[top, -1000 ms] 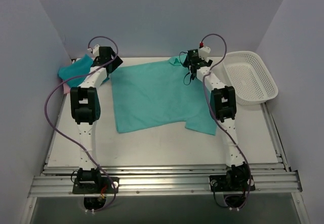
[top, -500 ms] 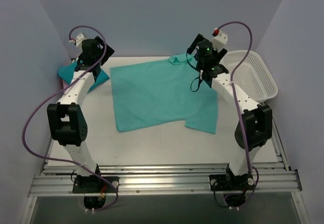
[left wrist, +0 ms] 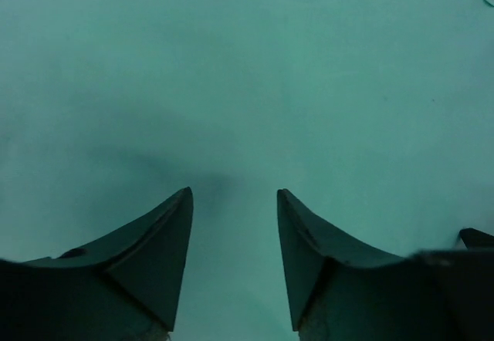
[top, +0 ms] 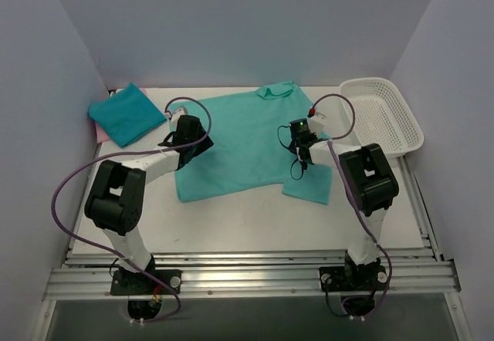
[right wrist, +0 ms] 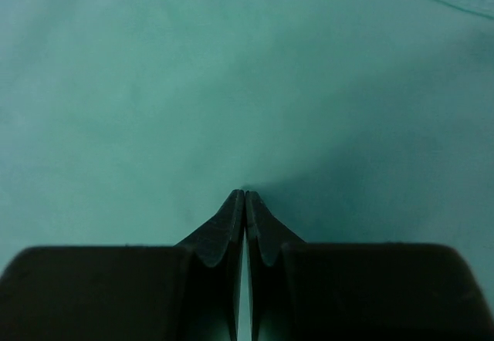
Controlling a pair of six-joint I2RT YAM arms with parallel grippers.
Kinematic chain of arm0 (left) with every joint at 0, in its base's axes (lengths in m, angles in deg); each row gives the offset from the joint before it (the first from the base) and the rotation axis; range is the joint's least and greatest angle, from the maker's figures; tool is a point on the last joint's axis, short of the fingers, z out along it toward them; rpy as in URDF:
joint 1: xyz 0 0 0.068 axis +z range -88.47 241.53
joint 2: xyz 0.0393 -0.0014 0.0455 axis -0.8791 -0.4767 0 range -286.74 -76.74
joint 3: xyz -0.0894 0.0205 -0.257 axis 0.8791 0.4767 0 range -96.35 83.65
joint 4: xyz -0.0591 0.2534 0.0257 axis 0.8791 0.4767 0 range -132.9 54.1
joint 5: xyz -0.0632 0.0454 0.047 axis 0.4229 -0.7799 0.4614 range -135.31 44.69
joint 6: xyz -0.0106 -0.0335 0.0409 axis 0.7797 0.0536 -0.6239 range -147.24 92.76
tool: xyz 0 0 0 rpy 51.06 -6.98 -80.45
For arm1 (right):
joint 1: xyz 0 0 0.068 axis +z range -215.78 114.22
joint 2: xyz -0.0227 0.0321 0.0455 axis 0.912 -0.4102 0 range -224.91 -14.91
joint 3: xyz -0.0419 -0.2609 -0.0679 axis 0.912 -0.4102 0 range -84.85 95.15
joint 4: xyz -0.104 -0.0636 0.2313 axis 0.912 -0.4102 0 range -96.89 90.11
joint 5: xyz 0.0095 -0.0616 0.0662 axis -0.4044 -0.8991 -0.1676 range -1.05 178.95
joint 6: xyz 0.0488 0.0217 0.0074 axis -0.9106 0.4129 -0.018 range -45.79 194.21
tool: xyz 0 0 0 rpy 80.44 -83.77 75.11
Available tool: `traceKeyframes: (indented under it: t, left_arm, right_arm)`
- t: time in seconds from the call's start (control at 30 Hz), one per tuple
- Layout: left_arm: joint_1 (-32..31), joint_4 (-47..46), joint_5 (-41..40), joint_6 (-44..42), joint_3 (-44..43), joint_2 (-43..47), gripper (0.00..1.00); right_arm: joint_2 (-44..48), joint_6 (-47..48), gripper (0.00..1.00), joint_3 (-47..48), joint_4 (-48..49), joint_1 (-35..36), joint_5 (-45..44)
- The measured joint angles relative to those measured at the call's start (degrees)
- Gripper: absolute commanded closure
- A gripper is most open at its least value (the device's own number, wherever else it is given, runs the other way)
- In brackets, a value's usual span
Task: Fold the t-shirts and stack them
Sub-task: Flatten out the tshirt
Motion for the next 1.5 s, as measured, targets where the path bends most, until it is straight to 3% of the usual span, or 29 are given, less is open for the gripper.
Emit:
traceKeyframes:
  t: [0.23, 0.5, 0.77, 0.87, 0.97, 1.13, 1.23, 1.3, 1.33, 1.37, 1.43, 1.47, 1.5]
  left_arm:
    - [-1.9, -3.5, -0.1, 0.1, 0.2, -3.2, 0.68]
    - [-5.7, -4.7, -3.5, 2.7, 6.9, -3.5, 0.94]
    - [-10.4, -10.1, -8.0, 7.9, 13.8, -0.3, 0.98]
    - [-13.6, -9.0, -9.6, 10.2, 19.4, 4.9, 0.98]
    - [-18.3, -5.4, -11.7, 13.0, 25.0, 11.5, 0.98]
    - [-27.9, 8.3, -15.5, 19.1, 29.5, 21.9, 0.94]
    - [-30.5, 17.5, -17.4, 22.4, 30.5, 28.3, 0.93]
    - [-30.9, 24.6, -18.9, 24.5, 30.8, 33.9, 0.86]
    - [-31.0, 26.7, -19.5, 25.0, 30.8, 37.9, 0.75]
    - [-31.2, 28.9, -19.9, 25.4, 30.8, 41.1, 0.38]
    - [-31.5, 32.6, -21.4, 25.8, 30.8, 47.4, 0.12]
    - [-31.6, 34.0, -22.1, 25.8, 30.8, 50.2, 0.02]
    - [-31.7, 35.0, -23.1, 25.6, 30.7, 52.9, 0.06]
  right_arm:
    - [-1.6, -2.6, 1.00, -2.0, 6.9, 0.2, 1.6]
    - [2.4, -9.8, 1.00, -13.4, 18.2, 2.3, -1.0]
    - [11.2, -17.1, 1.00, -24.8, 18.9, 10.3, -3.5]
    - [17.6, -20.8, 1.00, -29.6, 13.5, 15.0, -4.5]
    - [25.7, -26.4, 1.00, -32.8, 1.7, 21.5, -6.4]
    - [37.0, -38.6, 1.00, -33.5, -21.9, 36.7, -9.6]
    - [42.1, -48.4, 1.00, -30.8, -36.9, 44.2, -12.8]
    - [45.1, -53.7, 1.00, -29.4, -44.9, 46.6, -15.0]
    - [46.5, -55.3, 1.00, -29.2, -47.3, 47.2, -15.6]
    - [48.5, -56.9, 1.00, -29.2, -50.2, 47.7, -16.2]
    - [51.2, -58.4, 0.95, -29.2, -53.3, 48.0, -17.2]
    - [52.2, -58.9, 0.84, -29.2, -54.2, 48.0, -17.8]
    - [52.8, -59.5, 0.76, -29.2, -54.9, 48.1, -18.4]
